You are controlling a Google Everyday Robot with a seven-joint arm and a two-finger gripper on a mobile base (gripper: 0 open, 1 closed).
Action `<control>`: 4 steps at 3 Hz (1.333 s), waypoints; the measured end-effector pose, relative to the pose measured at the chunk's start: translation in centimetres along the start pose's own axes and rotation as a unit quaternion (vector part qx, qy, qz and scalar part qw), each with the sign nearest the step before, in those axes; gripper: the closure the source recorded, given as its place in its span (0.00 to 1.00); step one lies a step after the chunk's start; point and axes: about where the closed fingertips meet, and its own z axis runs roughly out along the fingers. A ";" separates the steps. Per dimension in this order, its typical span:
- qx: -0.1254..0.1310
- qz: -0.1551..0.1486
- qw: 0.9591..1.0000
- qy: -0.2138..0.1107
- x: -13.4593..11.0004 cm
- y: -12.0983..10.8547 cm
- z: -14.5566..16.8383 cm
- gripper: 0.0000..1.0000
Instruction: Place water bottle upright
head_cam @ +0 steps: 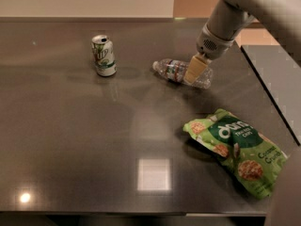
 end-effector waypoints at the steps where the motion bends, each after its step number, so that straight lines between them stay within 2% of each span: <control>1: 0.000 0.004 1.000 0.015 0.3 -0.2 0.4 0.58; 3: -0.009 -0.007 0.999 0.051 -0.4 -0.5 0.8 0.10; 4: -0.010 -0.015 0.997 0.068 -1.2 -0.6 1.0 0.00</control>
Offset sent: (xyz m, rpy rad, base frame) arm 0.0046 -0.0037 -0.0026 -0.0749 0.0737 0.0108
